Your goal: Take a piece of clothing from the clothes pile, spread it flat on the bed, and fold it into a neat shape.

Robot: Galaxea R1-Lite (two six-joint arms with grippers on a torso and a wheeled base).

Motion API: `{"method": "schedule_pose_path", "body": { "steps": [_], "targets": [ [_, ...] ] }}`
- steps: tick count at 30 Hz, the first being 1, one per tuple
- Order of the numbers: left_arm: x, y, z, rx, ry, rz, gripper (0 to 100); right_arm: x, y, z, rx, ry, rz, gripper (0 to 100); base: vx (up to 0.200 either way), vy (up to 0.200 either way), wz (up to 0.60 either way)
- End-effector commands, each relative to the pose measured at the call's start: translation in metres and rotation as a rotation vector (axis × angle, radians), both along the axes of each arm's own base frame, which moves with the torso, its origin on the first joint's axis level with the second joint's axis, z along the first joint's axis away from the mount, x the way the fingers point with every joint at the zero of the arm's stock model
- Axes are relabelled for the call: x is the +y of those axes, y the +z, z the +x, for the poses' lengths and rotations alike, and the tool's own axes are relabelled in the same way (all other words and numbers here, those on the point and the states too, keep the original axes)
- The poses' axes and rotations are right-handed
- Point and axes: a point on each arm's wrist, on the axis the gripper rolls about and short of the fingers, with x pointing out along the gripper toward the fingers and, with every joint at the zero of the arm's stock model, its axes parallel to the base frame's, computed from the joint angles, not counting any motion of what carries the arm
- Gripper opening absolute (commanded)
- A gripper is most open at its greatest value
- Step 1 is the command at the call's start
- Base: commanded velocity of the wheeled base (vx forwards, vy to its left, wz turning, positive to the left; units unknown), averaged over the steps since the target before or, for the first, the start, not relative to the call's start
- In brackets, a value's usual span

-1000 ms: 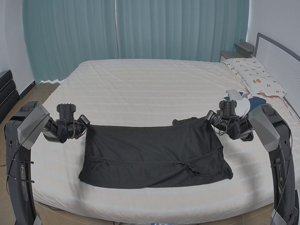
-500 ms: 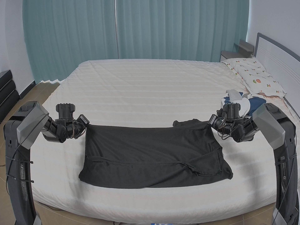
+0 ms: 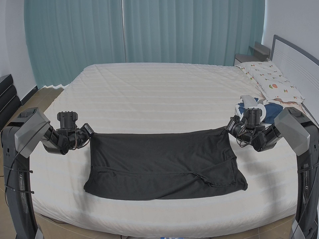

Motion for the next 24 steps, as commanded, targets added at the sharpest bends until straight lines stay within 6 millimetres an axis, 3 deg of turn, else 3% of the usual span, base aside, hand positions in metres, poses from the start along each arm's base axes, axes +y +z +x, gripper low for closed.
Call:
{"method": "schedule_pose_path", "body": {
  "steps": [1, 2, 7, 19, 24],
  "targets": [
    [-0.001, -0.001, -0.001, -0.008, -0.003, -0.001, 0, 0.001, -0.003, 0.001, -0.016, 0.004, 0.001, 0, 0.0, 0.0, 0.0],
    [-0.002, -0.004, 0.0, -0.013, -0.01, -0.003, 0, 0.003, -0.019, 0.006, -0.025, 0.007, 0.002, 0, 0.0, 0.0, 0.0],
    [-0.002, -0.01, 0.002, -0.005, -0.013, -0.005, 0, 0.007, -0.024, 0.01, -0.031, 0.011, 0.003, 0, 0.0, 0.0, 0.0],
    [-0.001, -0.015, -0.001, 0.013, -0.01, -0.005, 0, 0.0, -0.009, -0.005, -0.013, 0.027, 0.013, 0, 0.0, 0.0, 0.0],
    [0.0, -0.012, -0.011, 0.031, -0.009, -0.004, 0, -0.005, -0.004, -0.017, 0.011, 0.041, 0.019, 0, 0.0, 0.0, 0.0]
  ]
}}
